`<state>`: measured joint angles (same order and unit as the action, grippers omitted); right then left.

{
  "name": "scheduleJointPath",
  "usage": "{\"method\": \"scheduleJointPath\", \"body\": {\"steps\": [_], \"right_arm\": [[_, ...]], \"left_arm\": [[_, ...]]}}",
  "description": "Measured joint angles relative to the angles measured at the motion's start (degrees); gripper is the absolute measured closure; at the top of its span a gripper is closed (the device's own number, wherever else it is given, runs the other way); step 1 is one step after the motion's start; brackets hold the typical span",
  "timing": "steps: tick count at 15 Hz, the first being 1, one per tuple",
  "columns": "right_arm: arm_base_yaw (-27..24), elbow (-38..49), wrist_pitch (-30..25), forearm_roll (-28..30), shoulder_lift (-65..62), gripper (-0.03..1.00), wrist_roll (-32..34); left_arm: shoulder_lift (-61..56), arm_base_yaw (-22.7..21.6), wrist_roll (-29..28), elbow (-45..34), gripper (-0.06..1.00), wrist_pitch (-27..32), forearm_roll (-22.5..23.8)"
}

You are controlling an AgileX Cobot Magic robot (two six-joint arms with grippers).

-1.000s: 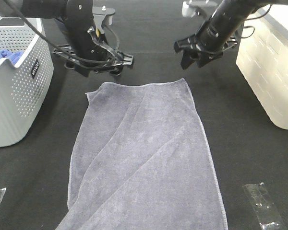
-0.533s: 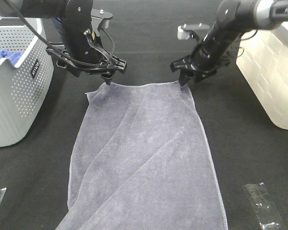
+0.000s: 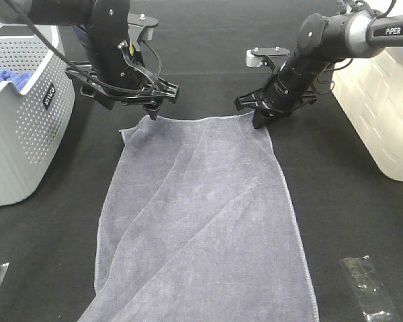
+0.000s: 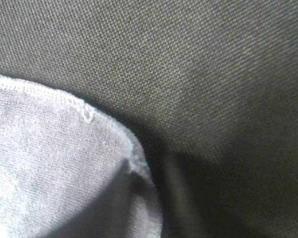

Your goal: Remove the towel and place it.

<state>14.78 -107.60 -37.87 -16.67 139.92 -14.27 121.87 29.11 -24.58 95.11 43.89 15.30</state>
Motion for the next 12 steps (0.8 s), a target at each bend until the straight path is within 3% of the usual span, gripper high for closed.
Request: {"method": "scheduleJointPath", "body": {"steps": [1,5,9,12], "right_arm": [[0.0,0.0,0.0,-0.5,0.0,0.94,0.1],[0.0,-2.9,-4.4,0.9,0.3,0.97,0.3],[0.0,-9.9,-14.6,14.2,0.3,0.97,9.6],[0.0,-10.4,-18.1,20.8,-1.6,0.97,13.4]], "left_arm": [[0.0,0.0,0.0,0.0,0.22,0.0,0.0],[0.0,0.0,-0.1,0.0,0.22,0.0,-0.1],[0.0,0.0,-0.1,0.0,0.22,0.0,0.1],[0.0,0.0,-0.2,0.0,0.25,-1.0,0.2]]}}
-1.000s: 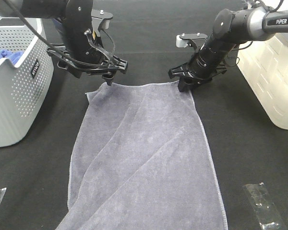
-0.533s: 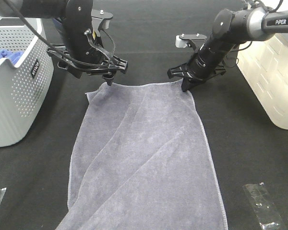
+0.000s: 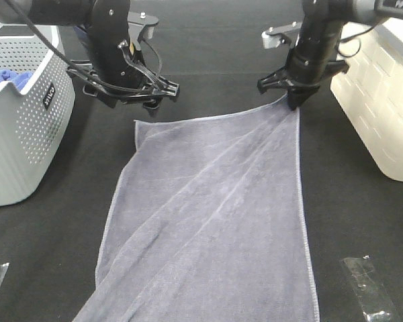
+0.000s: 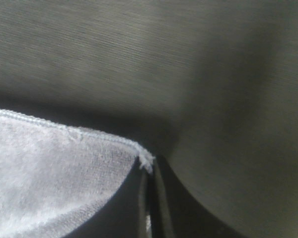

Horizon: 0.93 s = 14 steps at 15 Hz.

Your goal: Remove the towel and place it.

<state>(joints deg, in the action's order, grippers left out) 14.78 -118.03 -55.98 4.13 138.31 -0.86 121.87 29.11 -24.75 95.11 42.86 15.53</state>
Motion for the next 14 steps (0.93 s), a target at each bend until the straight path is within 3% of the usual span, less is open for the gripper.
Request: {"method": "scheduleJointPath", "body": {"steps": [6,9,14], "right_arm": [[0.0,-0.1,-2.0,2.4,-1.1,0.97,1.5],[0.0,-0.1,-2.1,2.2,-1.1,0.97,1.5],[0.0,-0.1,-2.1,2.0,-1.1,0.97,1.5]], "left_arm": [[4.5,-1.8,-4.4,0.8,0.26,-4.4,0.9],[6.9,-5.0,-4.8,3.3,0.26,-5.1,-1.9],[13.0,-5.8,-1.4,9.7,0.28,-5.2,-8.0]]}}
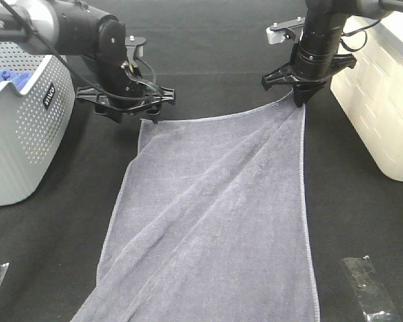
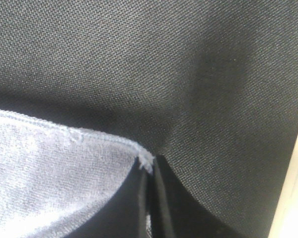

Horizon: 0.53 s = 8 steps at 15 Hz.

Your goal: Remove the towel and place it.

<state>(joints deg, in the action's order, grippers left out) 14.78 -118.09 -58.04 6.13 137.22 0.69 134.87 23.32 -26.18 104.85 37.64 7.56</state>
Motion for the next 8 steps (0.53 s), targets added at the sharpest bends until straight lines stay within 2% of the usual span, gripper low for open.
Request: {"method": "scheduleJointPath", "body": {"steps": [6,8], "right_arm": [[0.0,0.0,0.1,0.0,0.0,0.97,0.0],[0.0,0.0,0.1,0.0,0.0,0.97,0.0]], "left_arm": [[3.8,0.0,-0.1,3.2,0.33,0.2,-0.5],[4.8,0.0,-0.2,3.2,0.42,0.1,-0.5]]}}
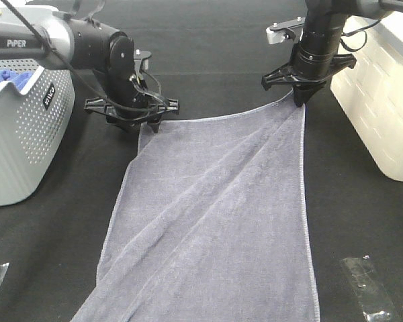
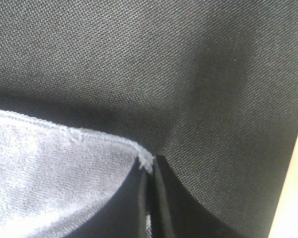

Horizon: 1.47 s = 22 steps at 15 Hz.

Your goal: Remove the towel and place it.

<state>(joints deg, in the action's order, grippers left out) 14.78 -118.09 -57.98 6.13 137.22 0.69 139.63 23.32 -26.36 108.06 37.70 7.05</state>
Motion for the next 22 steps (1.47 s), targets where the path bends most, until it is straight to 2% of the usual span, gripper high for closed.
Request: {"method": "scheduleJointPath", "body": {"steps": [1,4,5,7,8,12,15,16,19,22], "right_arm": [[0.0,0.0,0.0,0.0,0.0,0.97,0.0],[0.0,0.0,0.0,0.0,0.0,0.97,0.0],[0.0,0.0,0.0,0.0,0.0,0.97,0.0],[0.0,0.0,0.0,0.0,0.0,0.97,0.0],[0.0,0.0,0.0,0.0,0.0,0.97,0.0],[0.0,0.0,0.7,0.6,-0.1,0.97,0.0],[0.0,0.0,6.7,2.1,-0.1,0.97,0.0],[0.0,0.0,6.7,2.1,-0.1,0.97,0.0],[0.0,0.0,15.8,3.8,-0.1,0.97,0.0],[0.0,0.0,23.6,6.7,-0.1,0.97,0.0]], "left_arm": [[0.5,-0.1,0.0,0.0,0.46,0.0,0.0],[1.0,-0.3,0.0,0.2,0.51,-0.1,0.1],[1.0,-0.4,0.0,0.2,0.58,-0.1,0.3],[1.0,-0.5,1.0,0.2,0.85,-0.6,0.3],[1.0,-0.5,2.1,0.2,0.93,-0.9,0.3],[1.8,-0.7,4.5,4.7,0.94,-0.1,2.1],[1.8,-1.4,4.7,10.7,0.94,0.2,5.8],[1.8,-1.4,4.7,10.7,0.94,0.2,5.8],[1.8,-2.6,4.7,12.4,0.94,-2.4,8.5],[1.8,-3.6,4.7,12.5,0.94,-8.1,10.4]]}}
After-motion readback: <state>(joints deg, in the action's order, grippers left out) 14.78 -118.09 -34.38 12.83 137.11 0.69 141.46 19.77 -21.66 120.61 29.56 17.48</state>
